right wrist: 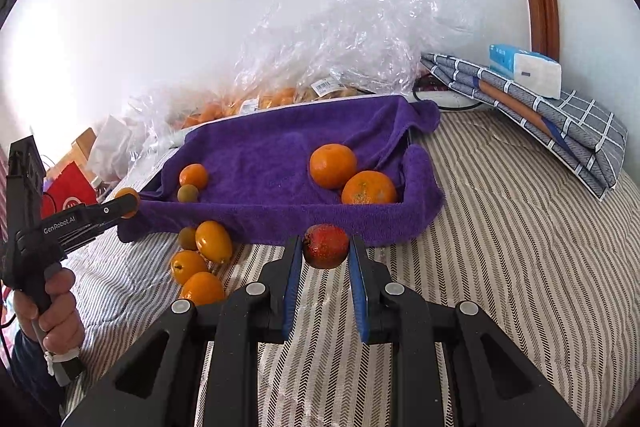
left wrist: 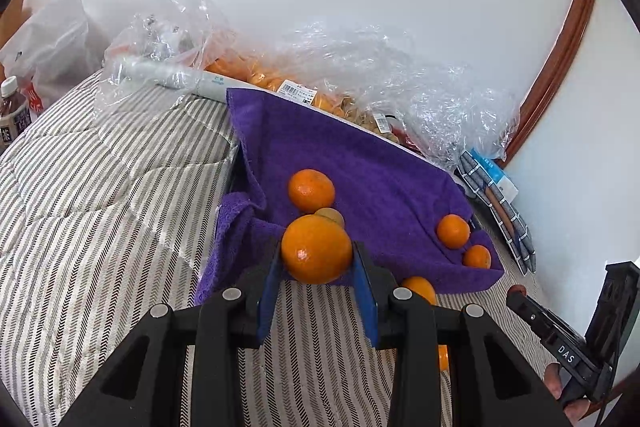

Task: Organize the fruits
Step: 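Lower the red fruit onto the towel and open the right gripper while the left gripper sets down the orange, then grasp a large orange from the bed with the right gripper, then grasp a greenish fruit from the bed with the left gripper while the right gripper holds the orange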

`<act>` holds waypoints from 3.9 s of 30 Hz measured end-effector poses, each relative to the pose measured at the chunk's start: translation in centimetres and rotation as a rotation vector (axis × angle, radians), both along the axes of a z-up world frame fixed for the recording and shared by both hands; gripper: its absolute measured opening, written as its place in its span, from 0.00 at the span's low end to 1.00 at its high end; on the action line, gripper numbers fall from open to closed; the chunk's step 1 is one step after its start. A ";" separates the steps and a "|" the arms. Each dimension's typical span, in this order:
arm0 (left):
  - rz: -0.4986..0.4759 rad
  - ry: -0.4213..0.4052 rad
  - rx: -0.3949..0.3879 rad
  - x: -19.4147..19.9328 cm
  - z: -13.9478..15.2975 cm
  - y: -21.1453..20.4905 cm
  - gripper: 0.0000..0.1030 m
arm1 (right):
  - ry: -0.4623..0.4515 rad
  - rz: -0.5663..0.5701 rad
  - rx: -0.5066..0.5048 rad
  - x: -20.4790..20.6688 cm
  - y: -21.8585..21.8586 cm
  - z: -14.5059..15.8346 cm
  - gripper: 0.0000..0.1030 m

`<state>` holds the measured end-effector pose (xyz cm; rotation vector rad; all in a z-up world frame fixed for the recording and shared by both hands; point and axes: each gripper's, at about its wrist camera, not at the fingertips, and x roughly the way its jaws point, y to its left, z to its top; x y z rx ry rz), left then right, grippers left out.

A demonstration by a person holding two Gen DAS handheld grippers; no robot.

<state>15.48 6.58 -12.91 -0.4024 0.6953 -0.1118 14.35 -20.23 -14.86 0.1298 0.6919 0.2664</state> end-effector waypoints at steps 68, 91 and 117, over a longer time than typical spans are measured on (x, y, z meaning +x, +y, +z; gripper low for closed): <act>-0.051 -0.023 0.066 5.0 0.0 -0.1 0.52 | -0.040 0.097 -0.058 6.2 4.6 1.5 0.47; 0.062 -0.014 -0.023 -1.2 0.0 3.7 0.57 | 0.101 0.172 -0.157 -1.8 10.9 -1.4 0.38; -0.171 0.036 0.122 -1.3 -0.5 -2.0 0.57 | 0.124 0.064 -0.094 -2.0 3.4 -1.7 0.31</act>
